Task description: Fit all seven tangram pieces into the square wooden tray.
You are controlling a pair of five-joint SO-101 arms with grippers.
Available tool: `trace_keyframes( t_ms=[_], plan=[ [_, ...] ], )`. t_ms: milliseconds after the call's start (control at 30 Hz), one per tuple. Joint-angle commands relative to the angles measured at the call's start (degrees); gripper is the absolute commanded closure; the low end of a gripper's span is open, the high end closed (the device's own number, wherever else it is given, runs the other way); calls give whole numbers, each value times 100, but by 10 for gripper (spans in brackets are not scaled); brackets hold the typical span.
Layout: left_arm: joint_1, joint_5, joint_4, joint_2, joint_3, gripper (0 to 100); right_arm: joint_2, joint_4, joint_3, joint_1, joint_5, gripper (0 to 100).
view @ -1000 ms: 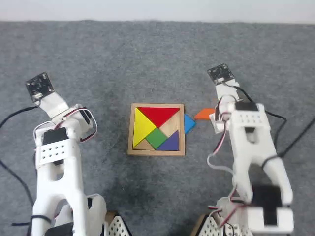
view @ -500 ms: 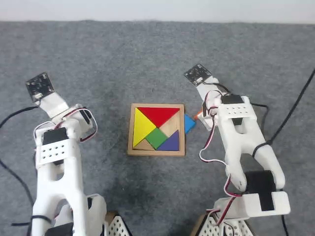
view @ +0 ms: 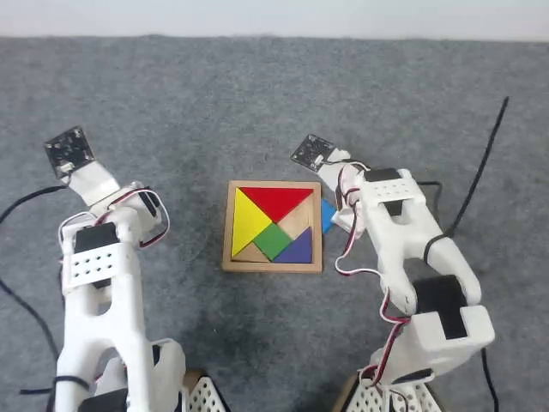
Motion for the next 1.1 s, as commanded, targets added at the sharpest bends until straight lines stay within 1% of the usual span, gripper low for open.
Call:
trace_keyframes(
  t_ms=[0, 33, 100, 167, 300, 400, 633, 767, 867, 967, 1067],
  plan=[
    [0, 53, -141, -229, -110, 873, -180, 13, -290, -215, 70, 782],
    [0, 53, -141, -229, -110, 873, -198, 13, -290, -268, 53, 796],
    [0, 53, -132, -229, -110, 873, -259, 13, -290, -365, -229, 816],
    [0, 53, -132, -229, -110, 873, -295, 31, -308, -418, -659, 817],
    [0, 53, -132, -229, -110, 873, -382, 180, -325, -435, -1749, 812],
    [9, 53, -132, -229, -110, 873, -637, 180, -290, -470, -2092, 812],
    [9, 53, -149, -229, -84, 873, -1024, 154, -273, -813, -2497, 812],
    [97, 53, -141, -220, -84, 873, -743, 22, -281, -1015, -2541, 811],
    [123, 53, -141, -202, -75, 873, -400, -215, -325, -998, -2637, 811],
    [123, 53, -141, -202, -75, 873, -127, -180, -554, -989, -2945, 811],
    [123, 53, -141, -202, -75, 873, 57, 31, -765, -989, -2980, 811]
  ],
)
